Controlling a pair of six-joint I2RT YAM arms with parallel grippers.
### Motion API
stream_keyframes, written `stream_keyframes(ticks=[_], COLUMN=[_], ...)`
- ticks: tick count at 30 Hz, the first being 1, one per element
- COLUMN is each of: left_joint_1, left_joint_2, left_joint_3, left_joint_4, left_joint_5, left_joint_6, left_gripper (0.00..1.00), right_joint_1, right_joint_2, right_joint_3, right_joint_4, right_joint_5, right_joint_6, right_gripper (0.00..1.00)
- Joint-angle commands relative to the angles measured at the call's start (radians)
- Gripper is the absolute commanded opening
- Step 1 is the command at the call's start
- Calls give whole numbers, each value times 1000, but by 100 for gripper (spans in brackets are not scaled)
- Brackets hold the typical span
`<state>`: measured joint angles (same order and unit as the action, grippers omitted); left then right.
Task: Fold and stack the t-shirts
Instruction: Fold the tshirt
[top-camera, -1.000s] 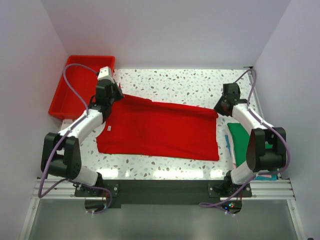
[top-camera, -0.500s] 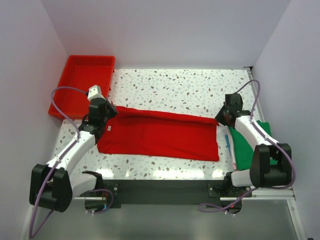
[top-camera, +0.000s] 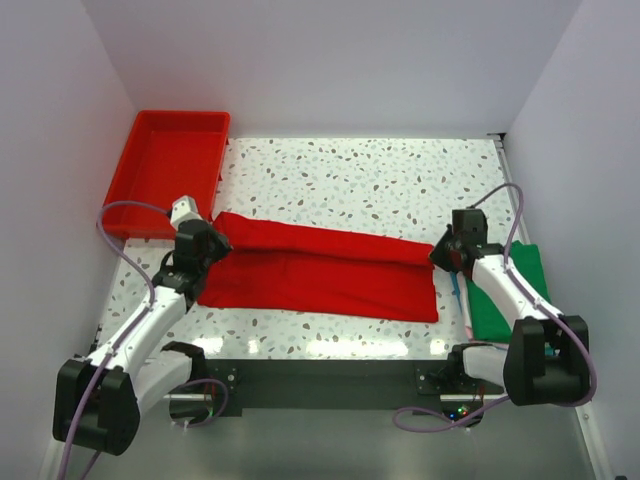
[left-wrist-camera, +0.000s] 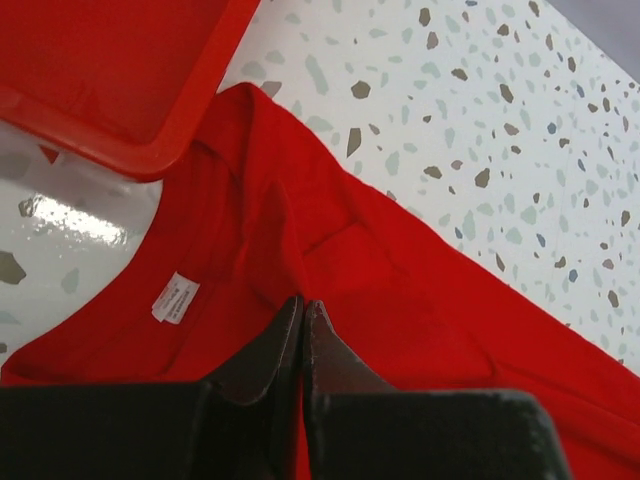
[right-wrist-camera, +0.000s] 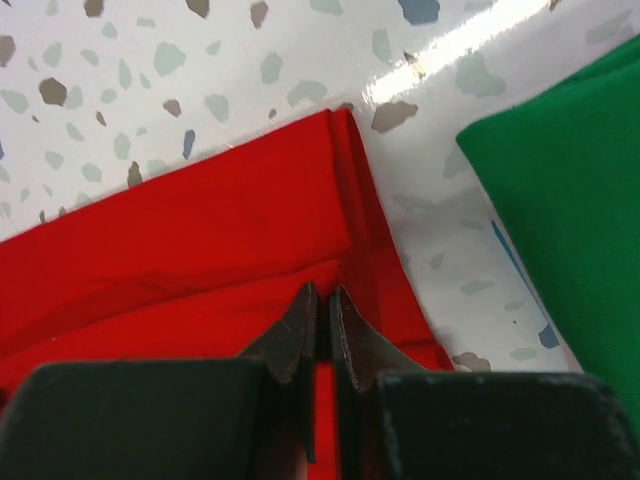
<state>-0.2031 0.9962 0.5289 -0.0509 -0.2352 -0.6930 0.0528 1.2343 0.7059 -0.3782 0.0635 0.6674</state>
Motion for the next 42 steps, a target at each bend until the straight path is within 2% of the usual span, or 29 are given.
stream_keyframes(ticks=[1, 2, 4, 5, 6, 8, 9, 12, 16, 20, 25, 29, 34, 42], left_joint_1=[8, 8, 8, 8, 8, 7, 8, 8, 2, -44, -120, -162, -168, -168], left_joint_2=[-54, -77, -102, -126, -140, -186, -203, -276, -234, -50, 70, 126, 163, 283], left_joint_3=[-56, -67, -95, -102, -112, -125, -129, -118, -69, -4, 52, 46, 0, 14], left_joint_4=[-15, -21, -26, -27, -29, -44, -64, -111, -76, -46, -64, -124, -174, -213], left_joint_5=[-13, -19, -19, -13, -6, 2, -3, -41, 5, 19, -64, -128, -209, -242], left_joint_6=[-55, -62, -68, -71, -72, -82, -82, -95, -74, -65, -98, -169, -282, -384], left_gripper=[0, 0, 9, 26, 34, 44, 50, 53, 47, 36, 29, 21, 17, 16], right_joint_1=[-4, -4, -5, -4, -4, -4, -4, -4, 1, 38, 82, 145, 154, 154], right_joint_2=[-47, -58, -78, -100, -111, -146, -157, -193, -147, -59, 50, 56, 57, 74], right_joint_3=[-46, -65, -80, -86, -88, -82, -76, -50, -14, 49, 86, 37, -46, -118], right_joint_4=[24, 30, 30, 22, 16, -4, -14, -42, -21, 5, 16, 50, 88, 94], right_joint_5=[-42, -50, -62, -62, -62, -62, -60, -62, -90, -71, -67, -27, -47, -60], right_joint_6=[34, 34, 32, 31, 29, 20, 15, -11, -28, -38, -31, -6, 23, 67], right_gripper=[3, 9, 18, 22, 31, 38, 44, 48, 45, 44, 43, 42, 42, 42])
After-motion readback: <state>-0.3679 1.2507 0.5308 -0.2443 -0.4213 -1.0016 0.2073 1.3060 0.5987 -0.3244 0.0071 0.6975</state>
